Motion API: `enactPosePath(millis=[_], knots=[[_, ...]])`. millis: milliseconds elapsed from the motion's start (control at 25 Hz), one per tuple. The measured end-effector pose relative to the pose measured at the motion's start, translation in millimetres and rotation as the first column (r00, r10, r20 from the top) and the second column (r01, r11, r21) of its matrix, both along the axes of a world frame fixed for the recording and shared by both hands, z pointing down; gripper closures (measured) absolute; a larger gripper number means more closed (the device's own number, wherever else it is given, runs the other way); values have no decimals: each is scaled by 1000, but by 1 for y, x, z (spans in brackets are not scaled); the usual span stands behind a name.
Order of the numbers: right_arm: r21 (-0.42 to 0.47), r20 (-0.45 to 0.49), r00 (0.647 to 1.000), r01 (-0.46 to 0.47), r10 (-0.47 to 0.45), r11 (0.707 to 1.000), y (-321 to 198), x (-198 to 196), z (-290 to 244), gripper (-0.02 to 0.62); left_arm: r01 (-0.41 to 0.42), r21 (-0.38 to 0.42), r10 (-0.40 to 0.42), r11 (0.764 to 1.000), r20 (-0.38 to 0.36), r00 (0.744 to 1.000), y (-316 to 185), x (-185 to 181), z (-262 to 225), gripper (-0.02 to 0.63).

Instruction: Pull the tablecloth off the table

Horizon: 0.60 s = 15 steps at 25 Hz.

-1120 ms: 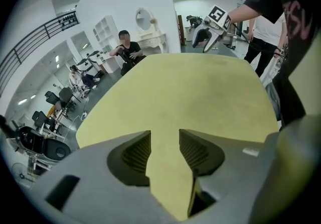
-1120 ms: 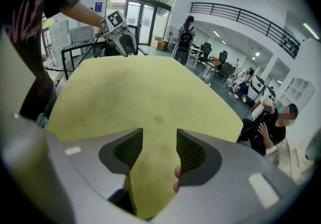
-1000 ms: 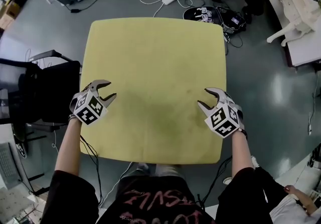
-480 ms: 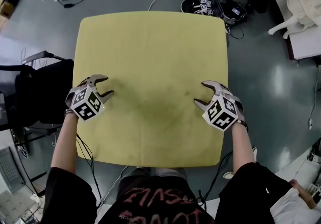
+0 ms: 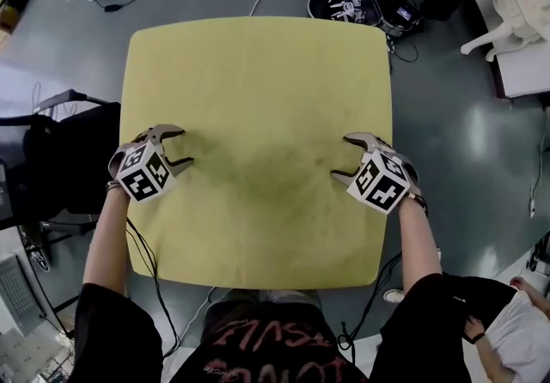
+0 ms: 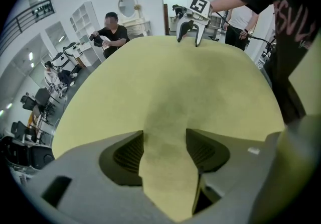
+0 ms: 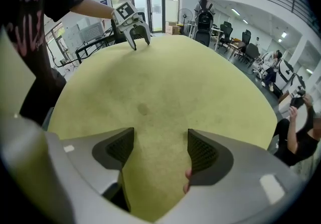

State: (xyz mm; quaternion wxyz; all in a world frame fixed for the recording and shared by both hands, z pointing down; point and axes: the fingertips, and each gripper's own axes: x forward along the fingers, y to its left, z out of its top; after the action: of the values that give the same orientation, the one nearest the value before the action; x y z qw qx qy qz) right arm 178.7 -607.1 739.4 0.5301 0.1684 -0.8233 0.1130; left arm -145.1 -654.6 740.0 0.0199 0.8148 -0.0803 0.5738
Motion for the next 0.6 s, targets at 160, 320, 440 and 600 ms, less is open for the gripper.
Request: enactPosePath(millis=[160, 320, 440, 600], knots=[[-49, -3, 1000, 15, -15, 999, -3, -1, 3, 238, -3, -75, 3, 997, -3, 1000, -1, 0, 4, 335], [-49, 11, 1000, 17, -16, 999, -5, -2, 4, 236, -9, -123, 8, 992, -10, 1000, -1, 1, 6, 347], [-45, 22, 1000, 10, -9, 999, -5, -1, 3, 238, -8, -129, 6, 992, -11, 1000, -1, 2, 6, 348], [-51, 15, 1000, 0, 1, 999, -8, 0, 3, 258, 0, -123, -3, 992, -18, 1000, -1, 4, 5, 375]])
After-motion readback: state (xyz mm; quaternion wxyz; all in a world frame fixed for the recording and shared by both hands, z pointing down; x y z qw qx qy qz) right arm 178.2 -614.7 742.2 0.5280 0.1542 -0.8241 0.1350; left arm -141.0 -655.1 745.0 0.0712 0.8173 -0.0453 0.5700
